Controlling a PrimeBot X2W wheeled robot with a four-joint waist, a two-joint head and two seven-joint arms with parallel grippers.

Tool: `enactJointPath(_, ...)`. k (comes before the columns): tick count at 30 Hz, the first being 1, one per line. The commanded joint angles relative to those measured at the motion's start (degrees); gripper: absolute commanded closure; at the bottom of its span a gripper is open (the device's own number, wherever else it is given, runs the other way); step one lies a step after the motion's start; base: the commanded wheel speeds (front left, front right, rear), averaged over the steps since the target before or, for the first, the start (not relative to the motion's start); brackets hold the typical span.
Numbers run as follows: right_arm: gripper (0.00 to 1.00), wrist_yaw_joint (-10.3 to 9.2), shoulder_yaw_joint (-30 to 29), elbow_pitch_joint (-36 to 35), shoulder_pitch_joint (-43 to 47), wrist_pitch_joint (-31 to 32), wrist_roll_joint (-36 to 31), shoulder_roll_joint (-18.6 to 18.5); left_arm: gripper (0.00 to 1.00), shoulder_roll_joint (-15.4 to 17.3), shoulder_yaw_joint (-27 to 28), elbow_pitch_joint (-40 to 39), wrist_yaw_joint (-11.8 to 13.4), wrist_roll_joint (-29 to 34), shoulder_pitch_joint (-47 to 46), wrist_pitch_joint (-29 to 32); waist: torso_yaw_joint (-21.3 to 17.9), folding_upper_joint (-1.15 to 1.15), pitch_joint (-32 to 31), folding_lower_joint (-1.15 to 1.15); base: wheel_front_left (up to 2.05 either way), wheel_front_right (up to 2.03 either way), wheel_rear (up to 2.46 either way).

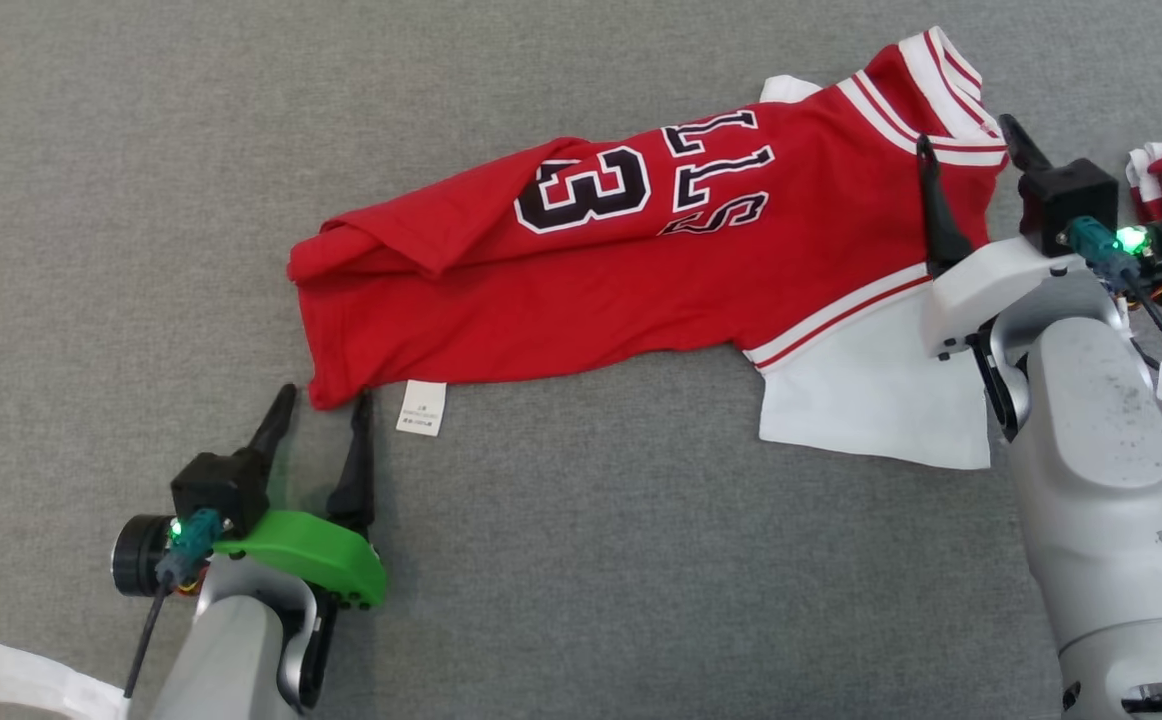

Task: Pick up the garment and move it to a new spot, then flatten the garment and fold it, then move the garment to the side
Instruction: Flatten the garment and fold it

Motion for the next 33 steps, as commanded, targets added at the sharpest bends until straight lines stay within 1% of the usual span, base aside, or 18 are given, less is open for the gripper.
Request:
enactJointPath(1,0.00,-0.09,1.0,-1.1,1.4,-0.2,1.4,-0.2,0.00,0.4,0.7,0.5,0.0,-0.3,-1.6,0.0,-1.1,0.00,0.4,0.00,0.00,0.00,0.00)
enactJointPath(3,0.00,-0.09,2.4,-2.8,2.7,-0.2,3.1,-0.2,0.00,0.3,1.4,1.5,0.0,-0.9,-2.0,0.0,-1.6,0.00,0.5,0.00,0.00,0.00,0.00)
enactJointPath(4,0.00,-0.09,3.0,-3.7,3.3,-0.2,3.9,-0.2,0.22,0.3,1.9,1.9,0.0,-1.1,-2.3,0.0,-1.9,0.00,0.5,0.00,0.00,0.00,0.00)
enactJointPath(5,0.00,-0.09,3.5,-4.4,3.9,-0.2,4.6,-0.2,0.69,0.4,1.7,2.0,0.0,-1.1,-2.7,0.0,-2.0,0.00,0.5,0.00,0.00,0.00,0.00)
enactJointPath(6,0.00,-0.09,4.0,-5.1,4.7,-0.2,5.5,-0.2,1.00,0.4,1.4,2.3,0.0,-1.7,-2.9,0.0,-2.2,0.00,0.3,0.00,0.00,0.00,0.00)
enactJointPath(9,0.00,-0.09,4.8,-6.5,6.5,-0.2,7.2,-0.2,1.00,0.6,0.9,2.8,0.0,-2.9,-2.8,0.0,-2.4,0.00,-0.5,0.00,0.00,0.00,0.00)
enactJointPath(14,0.00,-0.09,5.2,-8.2,11.2,-0.3,10.0,-0.1,1.00,0.4,0.5,-0.1,0.0,-4.4,-0.3,0.0,-2.0,0.00,-4.2,0.00,0.00,0.00,0.00)
enactJointPath(18,0.00,-0.09,5.4,-8.5,15.4,-0.3,12.0,-0.2,1.00,-0.4,0.3,-2.8,0.0,-4.8,3.0,0.0,-1.2,0.00,-8.4,0.00,0.00,0.00,0.00)
enactJointPath(21,0.00,-0.09,5.5,-8.2,18.8,-0.3,13.3,-0.2,1.00,-1.0,1.6,-4.0,0.0,-4.7,6.3,0.0,-0.3,0.00,-11.9,0.00,0.00,0.00,0.00)
enactJointPath(26,0.00,-0.09,5.4,-8.4,24.1,-0.3,16.0,-0.1,1.00,-1.8,2.7,-2.4,0.0,-3.9,11.7,0.0,0.7,0.00,-16.6,0.00,0.00,0.00,0.00)
enactJointPath(27,0.00,-0.09,5.5,-8.5,25.3,-0.3,16.5,-0.1,0.93,-2.0,3.1,-1.3,0.0,-3.7,12.7,0.0,0.8,0.00,-17.3,0.00,0.00,0.00,0.00)
enactJointPath(28,0.00,-0.09,5.6,-8.7,26.0,-0.3,16.7,-0.1,0.60,-2.1,3.4,-0.4,0.0,-3.5,13.3,0.0,0.8,0.00,-17.8,0.00,0.00,0.00,0.00)
enactJointPath(29,0.00,-0.09,5.6,-9.0,26.7,-0.3,17.0,-0.2,0.00,-2.2,4.2,-0.4,0.0,-3.0,13.3,0.0,0.8,0.00,-18.0,0.00,0.00,0.00,0.00)
enactJointPath(33,0.00,-0.09,6.0,-10.1,28.9,-0.3,17.9,-0.1,0.00,-2.4,7.3,-0.8,0.0,-0.2,13.8,0.0,0.4,0.00,-18.5,0.00,0.00,0.00,0.00)
